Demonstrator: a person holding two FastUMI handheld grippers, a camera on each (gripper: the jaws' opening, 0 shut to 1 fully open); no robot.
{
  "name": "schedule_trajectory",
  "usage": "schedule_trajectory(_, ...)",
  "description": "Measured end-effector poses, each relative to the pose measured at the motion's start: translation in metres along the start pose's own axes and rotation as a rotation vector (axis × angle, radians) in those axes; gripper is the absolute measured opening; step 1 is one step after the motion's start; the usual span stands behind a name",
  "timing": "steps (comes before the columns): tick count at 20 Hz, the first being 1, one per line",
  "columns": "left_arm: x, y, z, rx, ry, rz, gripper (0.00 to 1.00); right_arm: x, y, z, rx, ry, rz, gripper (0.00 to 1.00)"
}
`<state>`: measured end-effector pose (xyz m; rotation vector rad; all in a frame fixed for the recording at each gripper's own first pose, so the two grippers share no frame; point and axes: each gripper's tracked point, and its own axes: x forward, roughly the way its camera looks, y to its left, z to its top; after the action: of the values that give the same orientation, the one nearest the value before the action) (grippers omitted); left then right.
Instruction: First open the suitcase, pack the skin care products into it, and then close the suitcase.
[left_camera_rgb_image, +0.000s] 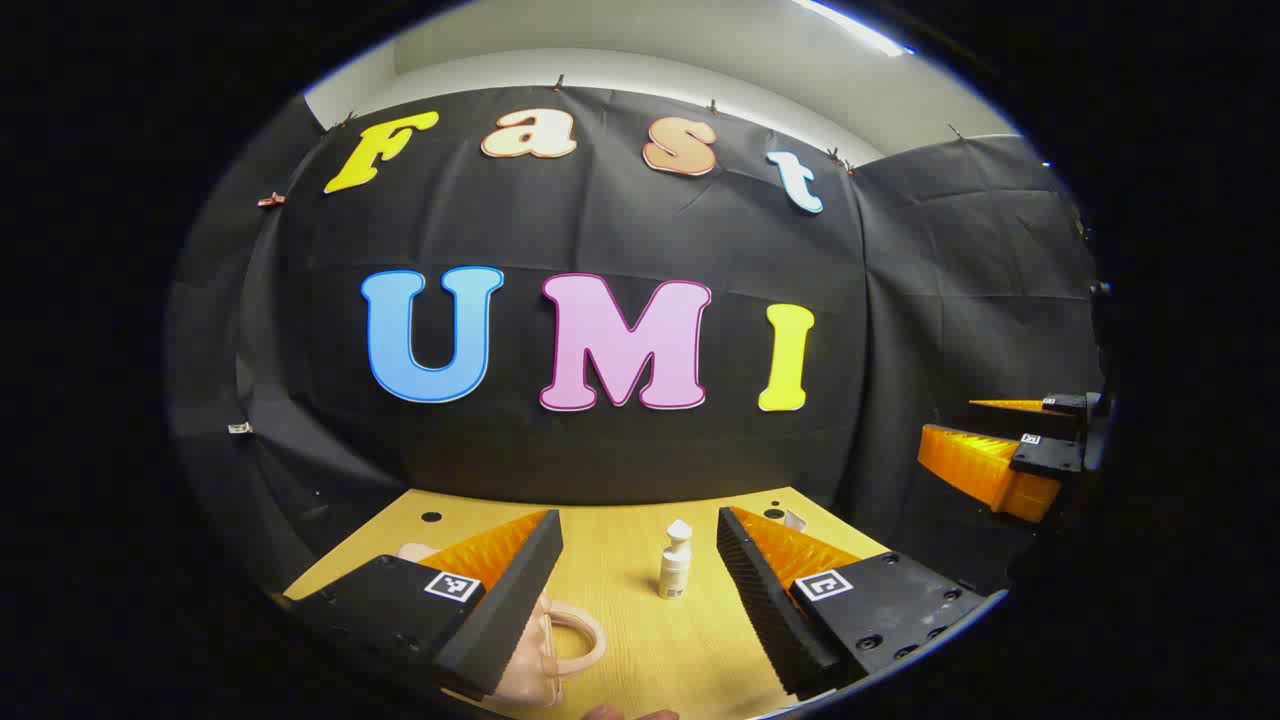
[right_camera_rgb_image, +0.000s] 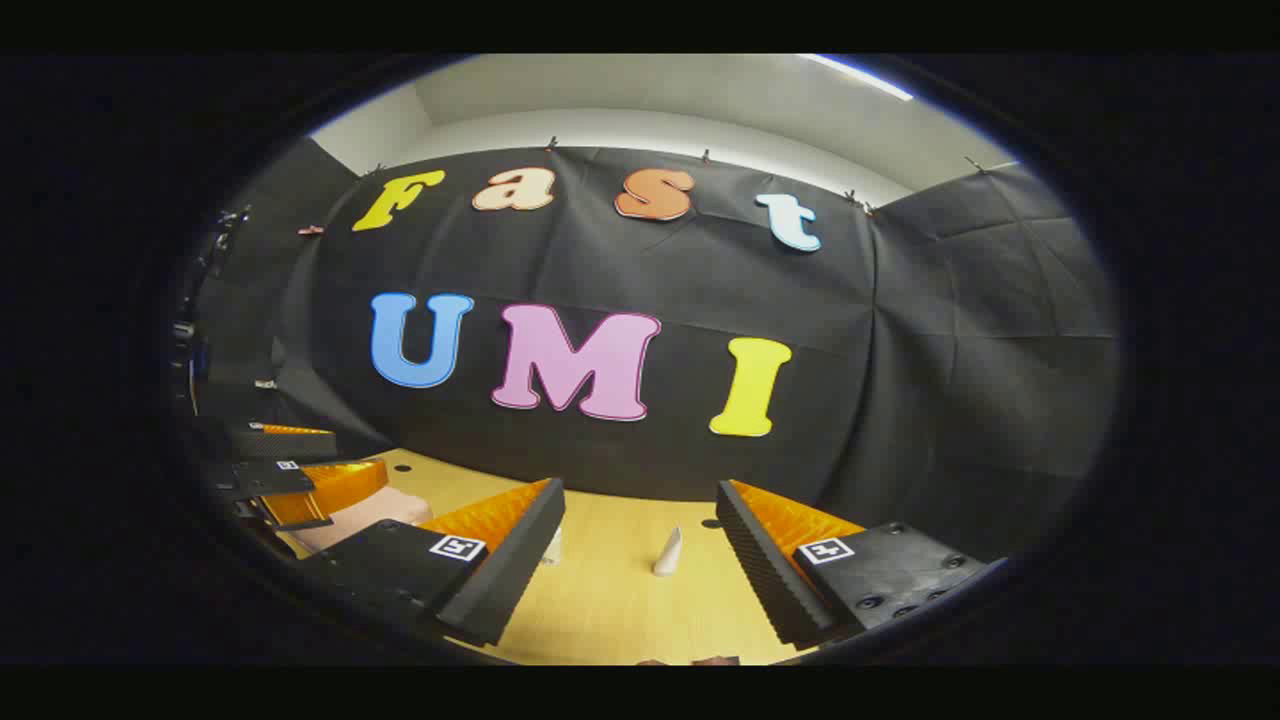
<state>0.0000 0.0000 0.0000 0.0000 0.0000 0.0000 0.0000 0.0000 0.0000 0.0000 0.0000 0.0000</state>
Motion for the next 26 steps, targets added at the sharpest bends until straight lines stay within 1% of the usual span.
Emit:
schedule_trajectory(6,0.000,-0.017,-0.003,-0.033,0.010,-0.045,0.98,-0.013,-0.016,-0.004,-0.008,0.016,-0.038,0.97)
schedule_trajectory(11,-0.002,-0.023,-0.008,-0.019,0.025,-0.067,0.98,-0.022,-0.023,-0.005,-0.020,0.027,-0.058,0.97)
schedule_trajectory(13,-0.006,-0.022,-0.011,-0.026,0.035,-0.067,0.98,-0.025,-0.021,-0.004,-0.021,0.025,-0.059,0.97)
schedule_trajectory(14,-0.006,-0.020,-0.017,-0.027,0.045,-0.066,0.98,-0.026,-0.019,-0.004,-0.019,0.025,-0.057,0.99)
schedule_trajectory(15,-0.007,-0.016,-0.022,-0.028,0.059,-0.061,0.99,-0.026,-0.016,-0.004,-0.018,0.028,-0.053,0.97)
schedule_trajectory(17,-0.010,-0.006,-0.032,-0.032,0.086,-0.041,0.99,-0.029,-0.009,-0.002,-0.021,0.021,-0.042,0.97)
schedule_trajectory(18,-0.011,-0.003,-0.034,-0.039,0.093,-0.034,0.98,-0.029,-0.006,0.000,-0.026,0.018,-0.036,0.98)
schedule_trajectory(21,-0.014,0.003,-0.034,-0.045,0.101,-0.024,0.97,-0.031,0.002,0.003,-0.041,0.010,-0.023,0.97)
schedule_trajectory(24,-0.014,0.006,-0.039,-0.035,0.116,-0.017,0.96,-0.032,0.007,0.002,-0.031,0.010,-0.017,0.98)
schedule_trajectory(26,-0.010,0.002,-0.046,-0.036,0.145,-0.022,0.96,-0.030,0.009,-0.001,-0.029,0.010,-0.010,0.97)
